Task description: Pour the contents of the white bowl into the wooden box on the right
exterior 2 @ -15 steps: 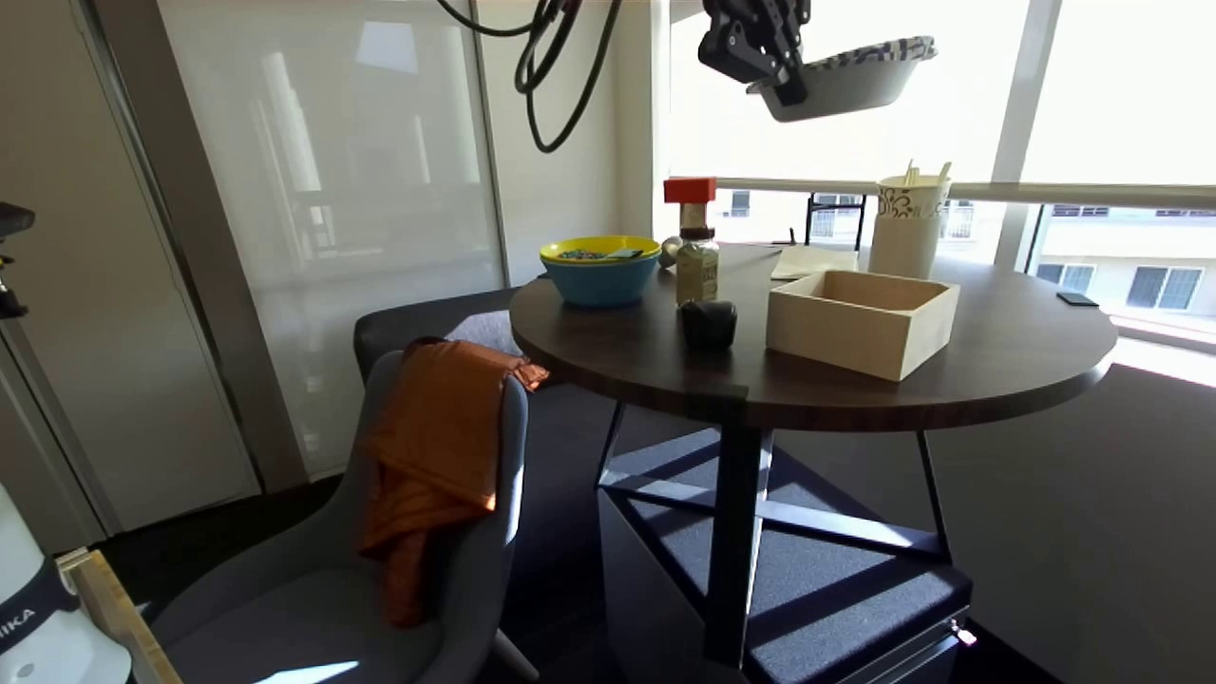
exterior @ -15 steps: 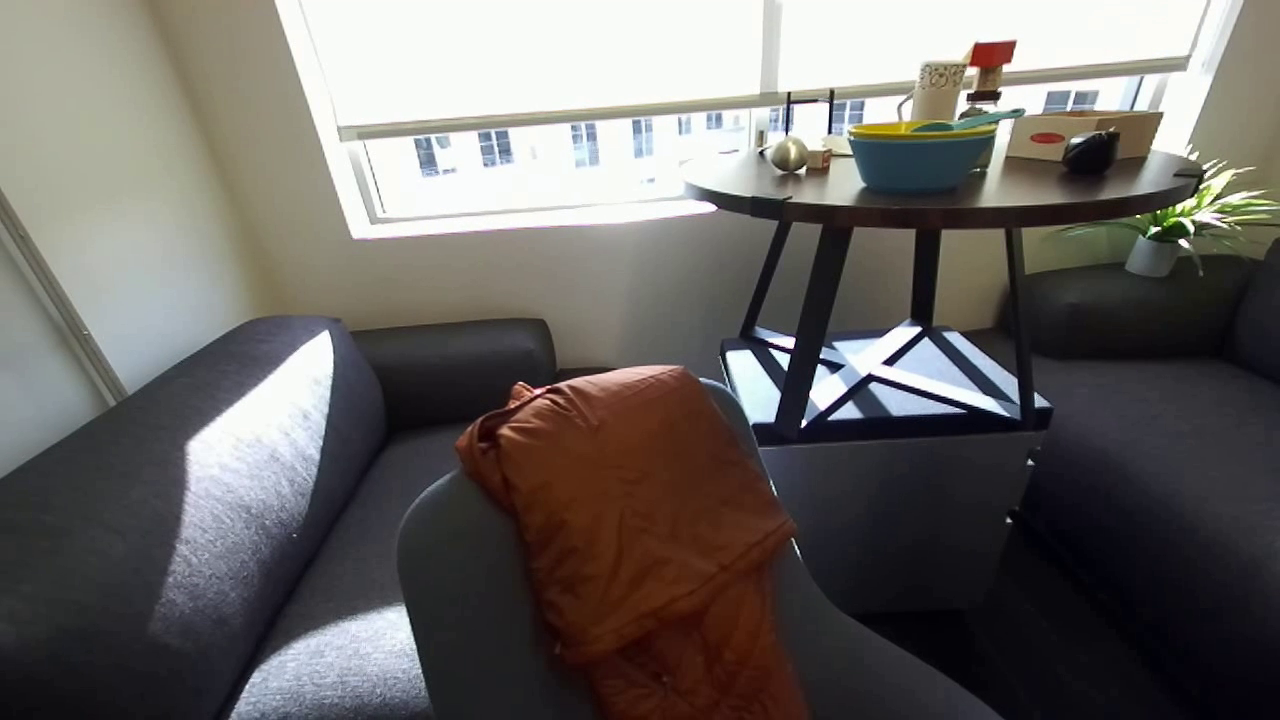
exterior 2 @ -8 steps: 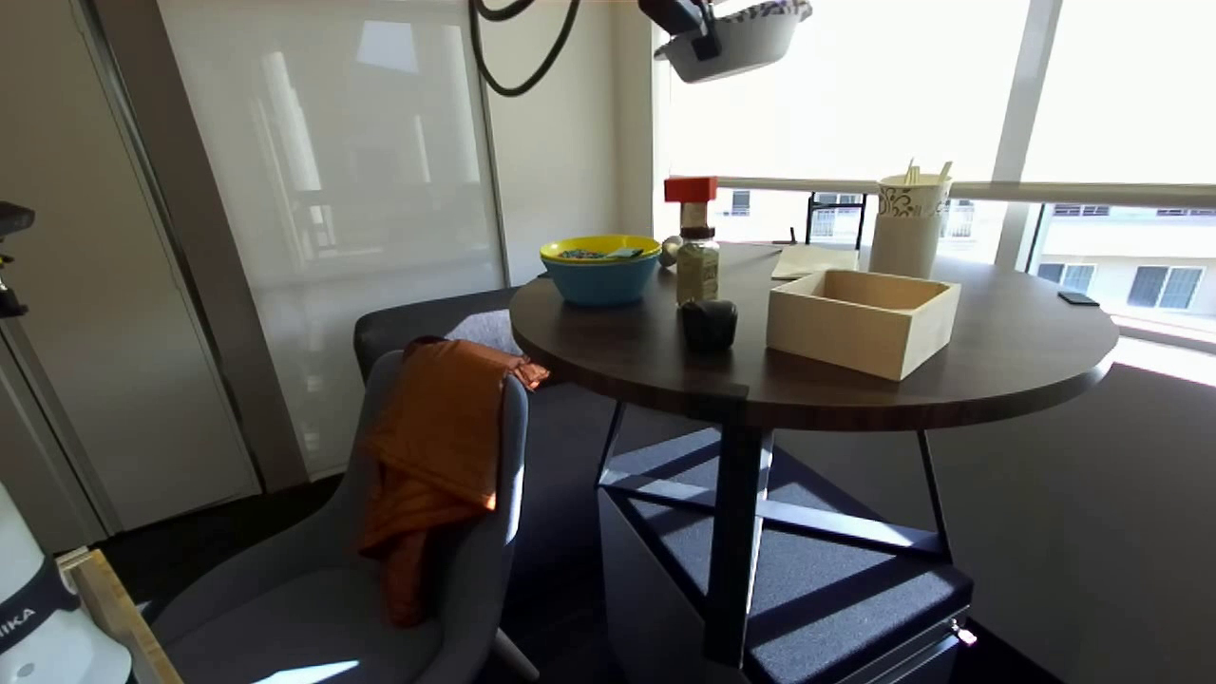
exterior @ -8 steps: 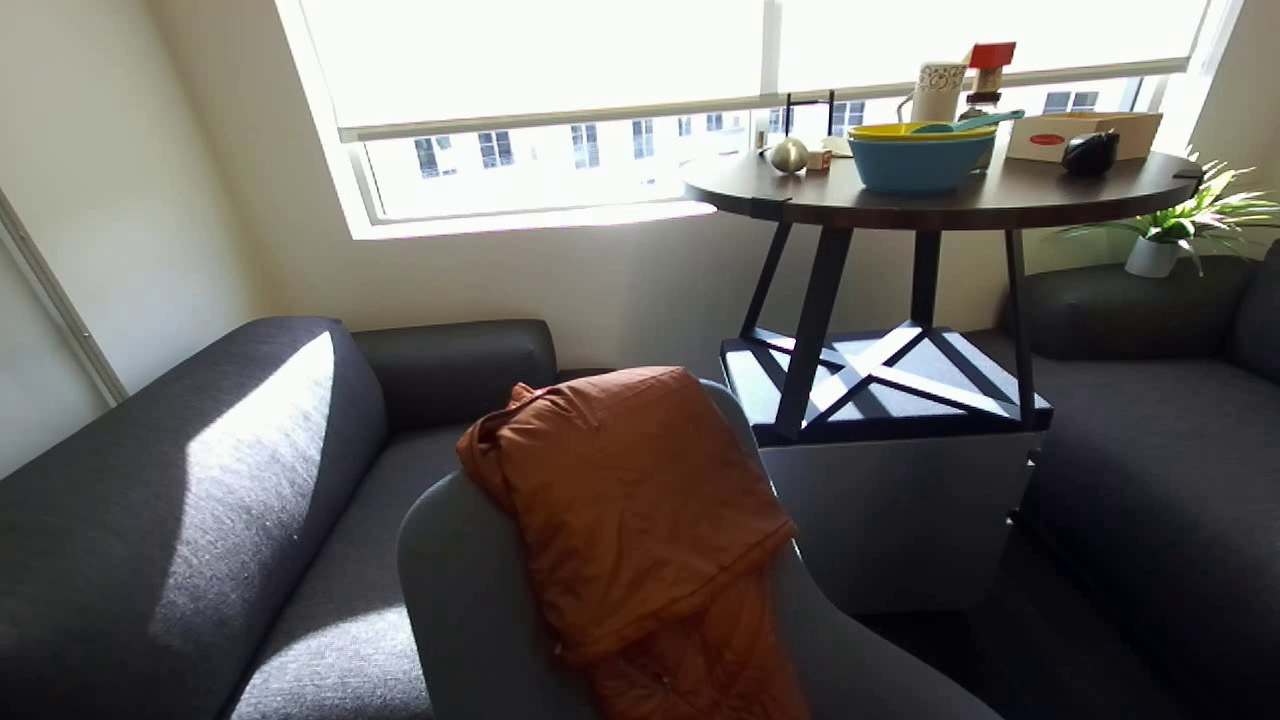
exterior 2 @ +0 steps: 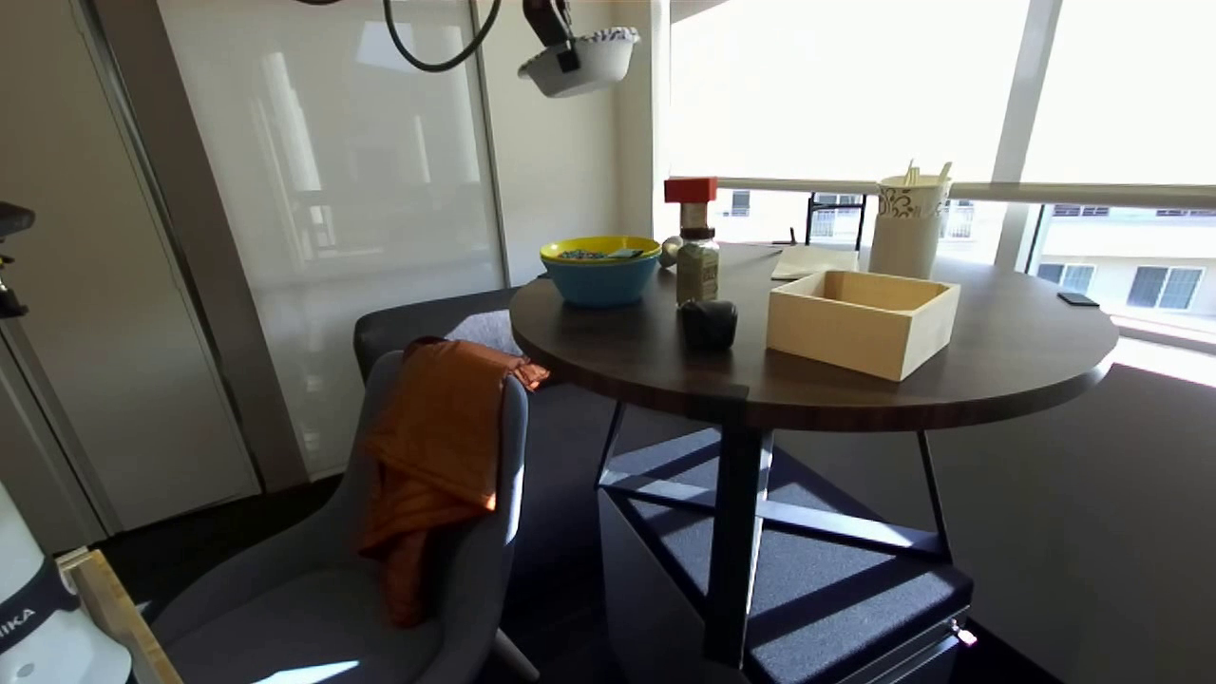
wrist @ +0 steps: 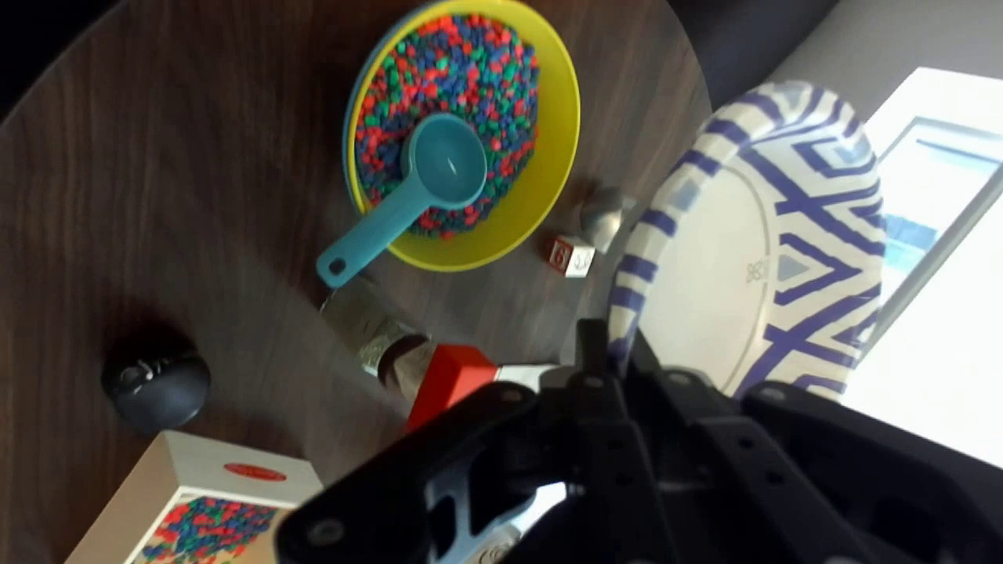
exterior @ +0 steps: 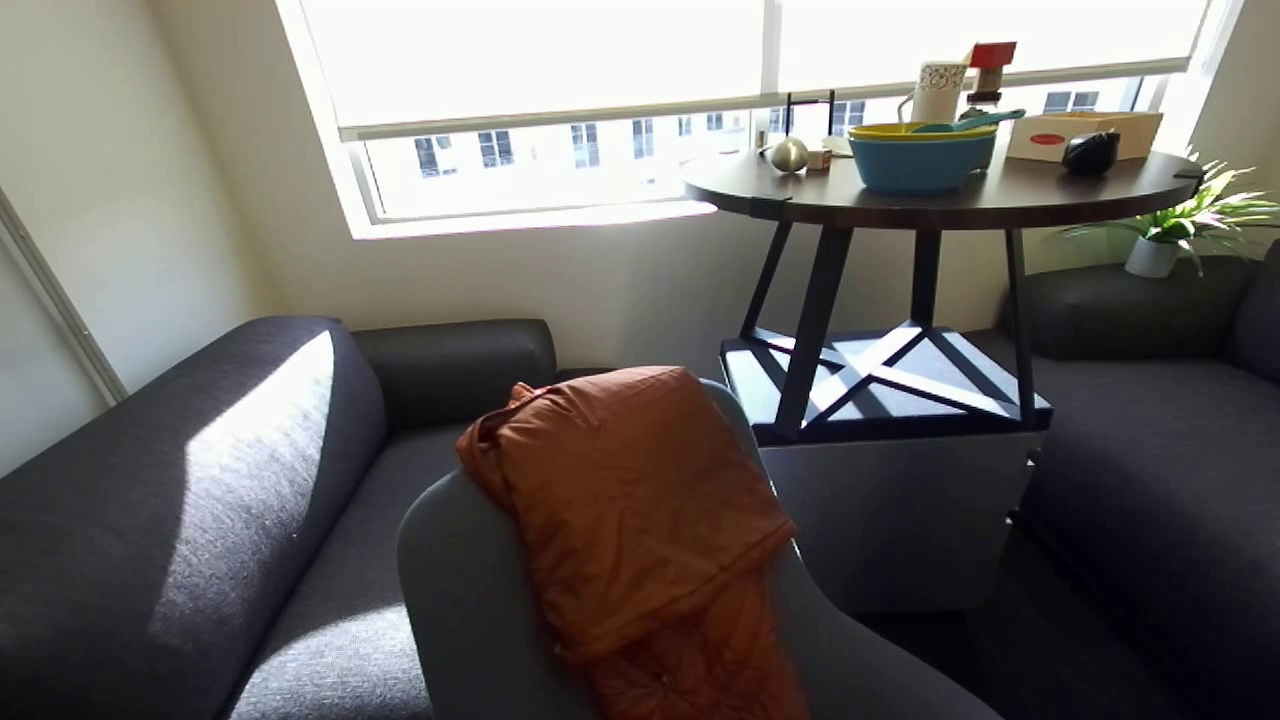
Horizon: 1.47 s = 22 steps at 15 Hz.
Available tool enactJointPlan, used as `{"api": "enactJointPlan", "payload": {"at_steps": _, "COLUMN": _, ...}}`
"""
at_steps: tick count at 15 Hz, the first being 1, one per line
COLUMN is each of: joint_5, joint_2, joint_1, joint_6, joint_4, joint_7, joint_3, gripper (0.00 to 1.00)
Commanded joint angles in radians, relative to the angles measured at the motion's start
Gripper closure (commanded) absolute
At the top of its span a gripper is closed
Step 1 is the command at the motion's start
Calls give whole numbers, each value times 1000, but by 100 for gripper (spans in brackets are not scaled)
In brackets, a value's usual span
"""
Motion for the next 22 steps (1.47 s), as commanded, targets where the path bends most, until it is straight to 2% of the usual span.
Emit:
{"api": "enactJointPlan", "payload": {"at_steps": 1, "joint_5": -41, "joint_2": -37, "joint_1": 35, "joint_6": -101, "joint_4": -24, "joint_7": -70, "joint_3": 23, "gripper": 99}}
{"api": "enactJointPlan", "payload": {"at_steps": 2, "joint_5": -29, "joint_2": -8, "joint_1": 25, "joint_6": -68, "joint_4": 4, "joint_7": -14, "joint_3": 22, "gripper": 95}}
{"api": "enactJointPlan", "payload": {"at_steps": 6, "joint_5": -32, "joint_2": -9, "joint_1": 34, "joint_6": -92, "joint_4": 2, "joint_7": -55, "joint_3": 23, "gripper": 95}}
{"api": "enactJointPlan", "payload": {"at_steps": 7, "joint_5": -32, "joint_2": -9, "joint_1": 34, "joint_6": -93, "joint_4": 2, "joint_7": -58, "joint_3": 22, "gripper": 99}}
{"api": "enactJointPlan", "payload": {"at_steps": 8, "joint_5": -30, "joint_2": -5, "joint_1": 19, "joint_6": -100, "joint_4": 5, "joint_7": 36, "joint_3": 26, "gripper": 99}}
{"api": "enactJointPlan", "payload": {"at_steps": 10, "joint_5": -105, "joint_2": -3, "joint_1": 2, "joint_6": -51, "joint_4": -12, "joint_7": 203, "joint_3": 73, "gripper": 99}}
{"api": "enactJointPlan", "payload": {"at_steps": 12, "joint_5": -195, "joint_2": 6, "joint_1": -23, "joint_6": -4, "joint_4": -38, "joint_7": 351, "joint_3": 145, "gripper": 99}}
{"api": "enactJointPlan", "payload": {"at_steps": 14, "joint_5": -262, "joint_2": 28, "joint_1": 19, "joint_6": -21, "joint_4": -30, "joint_7": 481, "joint_3": 170, "gripper": 99}}
{"api": "enactJointPlan", "payload": {"at_steps": 17, "joint_5": -298, "joint_2": 72, "joint_1": 68, "joint_6": -28, "joint_4": -20, "joint_7": 571, "joint_3": 216, "gripper": 99}}
{"api": "enactJointPlan", "payload": {"at_steps": 20, "joint_5": -257, "joint_2": 143, "joint_1": 114, "joint_6": -3, "joint_4": 22, "joint_7": 628, "joint_3": 225, "gripper": 99}}
{"api": "enactJointPlan", "payload": {"at_steps": 22, "joint_5": -272, "joint_2": 196, "joint_1": 128, "joint_6": 19, "joint_4": 54, "joint_7": 697, "joint_3": 225, "gripper": 99}}
